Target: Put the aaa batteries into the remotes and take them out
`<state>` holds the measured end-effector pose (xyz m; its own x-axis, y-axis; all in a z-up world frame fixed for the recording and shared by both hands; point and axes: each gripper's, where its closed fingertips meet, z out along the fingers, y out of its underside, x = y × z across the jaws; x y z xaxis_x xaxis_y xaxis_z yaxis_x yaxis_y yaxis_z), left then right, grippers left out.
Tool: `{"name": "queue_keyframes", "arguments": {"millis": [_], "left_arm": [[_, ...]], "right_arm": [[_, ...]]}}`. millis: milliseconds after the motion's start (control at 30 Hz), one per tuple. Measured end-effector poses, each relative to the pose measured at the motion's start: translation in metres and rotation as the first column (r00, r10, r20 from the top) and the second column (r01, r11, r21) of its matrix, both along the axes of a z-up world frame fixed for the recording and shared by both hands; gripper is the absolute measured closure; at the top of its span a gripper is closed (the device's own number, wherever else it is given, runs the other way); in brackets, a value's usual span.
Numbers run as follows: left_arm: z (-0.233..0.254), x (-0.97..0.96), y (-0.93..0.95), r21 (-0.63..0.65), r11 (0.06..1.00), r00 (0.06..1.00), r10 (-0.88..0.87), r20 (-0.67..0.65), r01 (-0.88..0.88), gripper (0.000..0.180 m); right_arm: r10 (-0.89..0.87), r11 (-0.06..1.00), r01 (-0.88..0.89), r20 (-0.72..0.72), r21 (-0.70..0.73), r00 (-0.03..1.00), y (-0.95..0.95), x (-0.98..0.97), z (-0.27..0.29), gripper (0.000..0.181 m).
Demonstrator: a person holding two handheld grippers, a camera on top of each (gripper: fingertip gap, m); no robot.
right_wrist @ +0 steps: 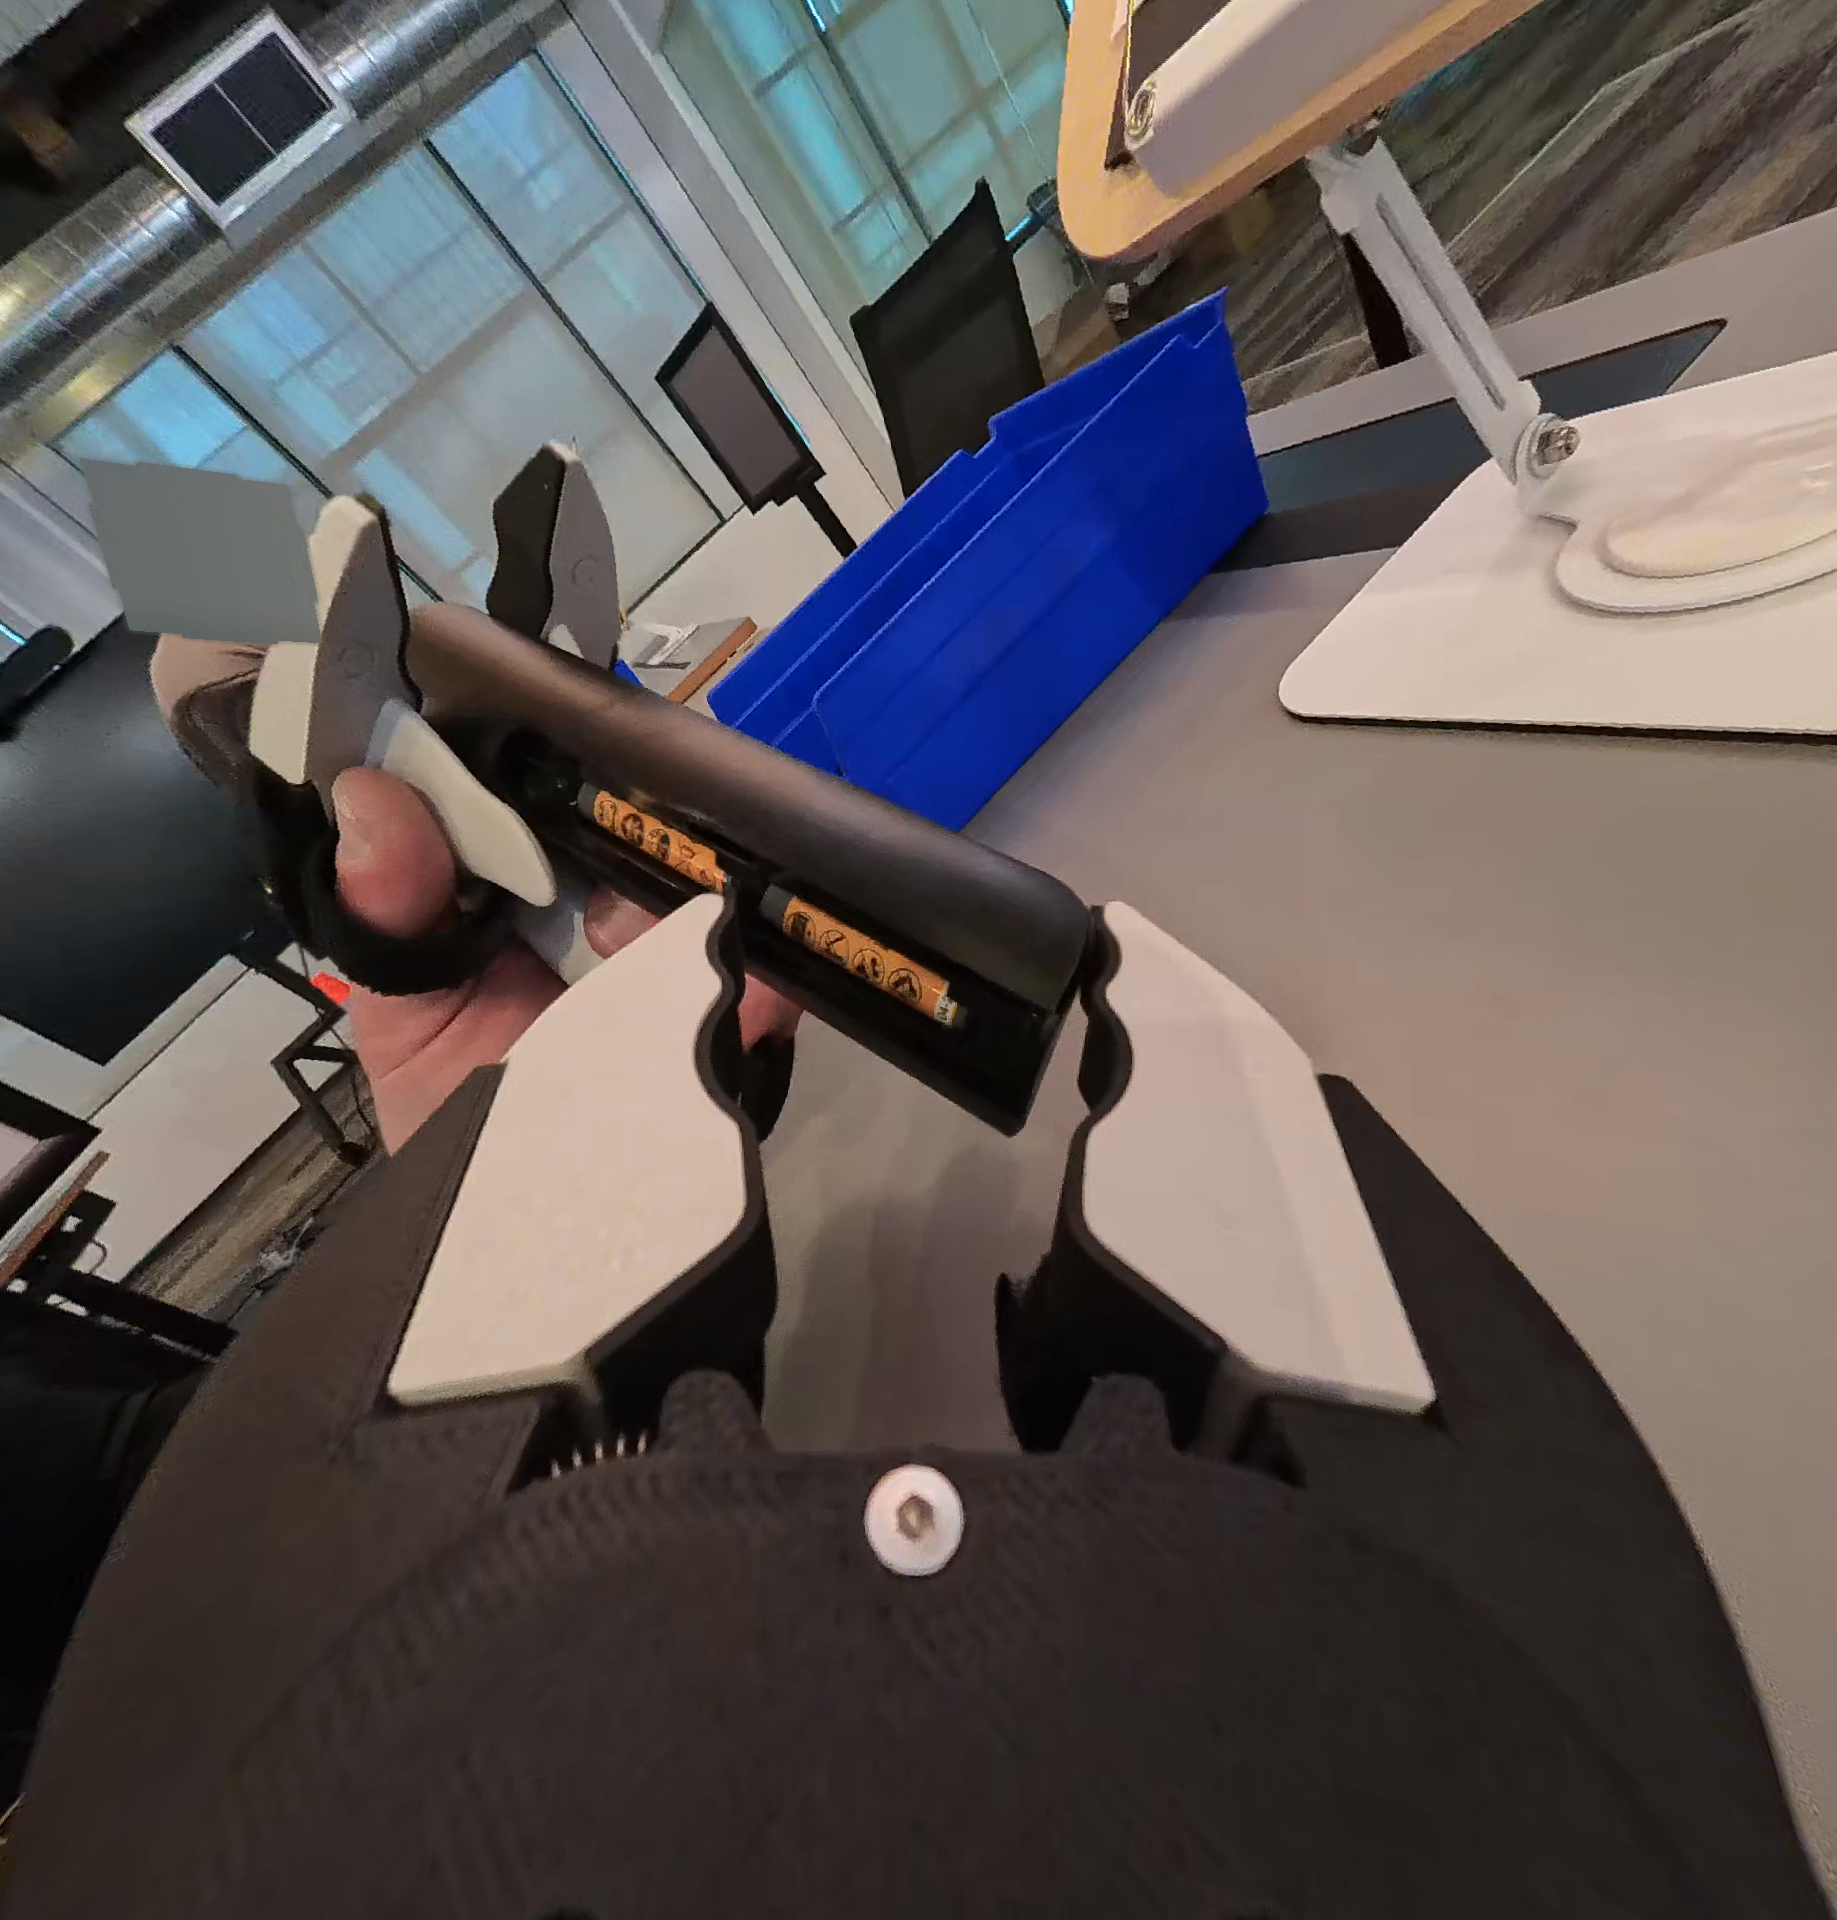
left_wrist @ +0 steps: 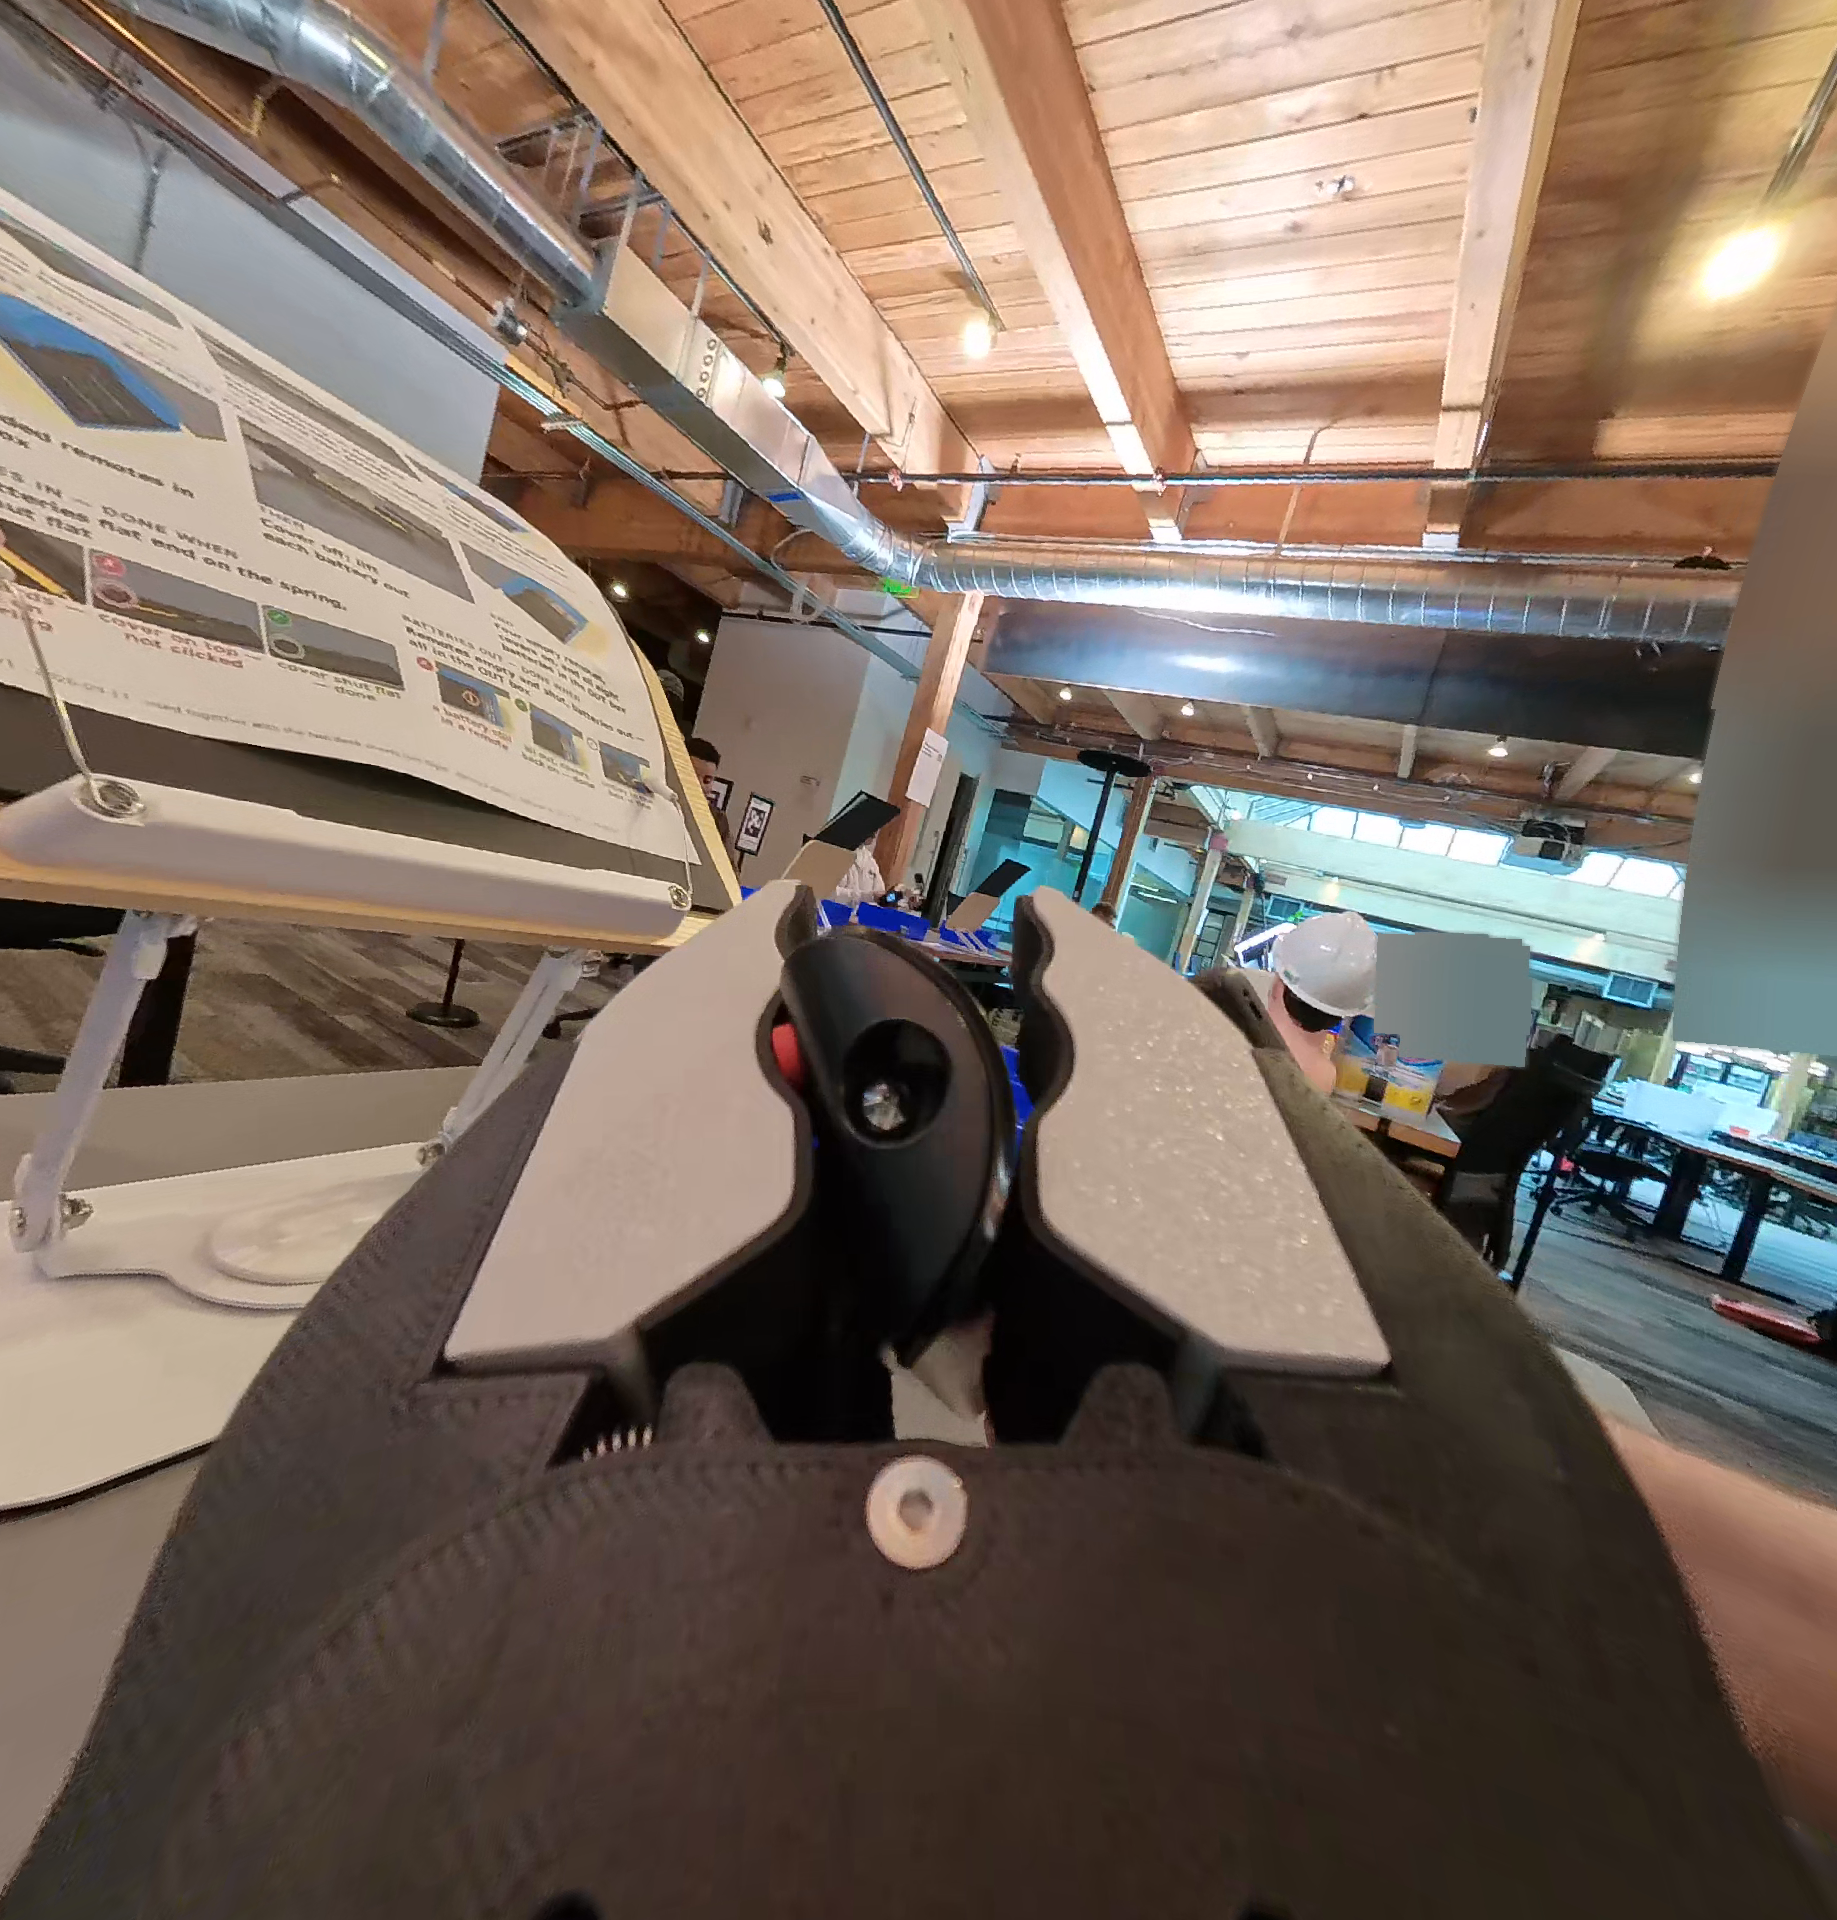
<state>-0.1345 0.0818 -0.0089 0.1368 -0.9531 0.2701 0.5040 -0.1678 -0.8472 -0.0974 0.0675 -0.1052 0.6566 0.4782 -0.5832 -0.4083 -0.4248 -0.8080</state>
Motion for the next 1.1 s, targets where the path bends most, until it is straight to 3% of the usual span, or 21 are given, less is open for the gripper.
{"name": "queue_keyframes", "arguments": {"millis": [100, 400, 700, 1100], "left_arm": [[0.004, -0.006, 0.003, -0.005, 1.0, 1.0, 0.012, 0.023, -0.012, 0.142], [0.006, -0.002, -0.006, 0.054, 0.998, 1.0, 0.024, -0.006, -0.024, 0.142], [0.01, -0.001, -0.011, 0.089, 0.995, 0.999, 0.041, -0.018, -0.039, 0.143], [0.01, -0.005, -0.007, 0.039, 0.998, 0.999, 0.053, 0.007, -0.054, 0.144]], "right_arm": [[0.007, 1.0, -0.007, -0.027, 0.029, 1.0, -0.001, -0.001, 0.002, 0.129], [0.016, 0.999, -0.012, -0.082, 0.051, 0.997, 0.0, -0.002, 0.006, 0.123], [0.055, 0.997, -0.049, -0.095, 0.066, 0.994, -0.002, -0.002, 0.007, 0.127], [0.08, 0.995, -0.073, -0.086, 0.075, 0.993, -0.003, -0.002, 0.008, 0.135]]}}
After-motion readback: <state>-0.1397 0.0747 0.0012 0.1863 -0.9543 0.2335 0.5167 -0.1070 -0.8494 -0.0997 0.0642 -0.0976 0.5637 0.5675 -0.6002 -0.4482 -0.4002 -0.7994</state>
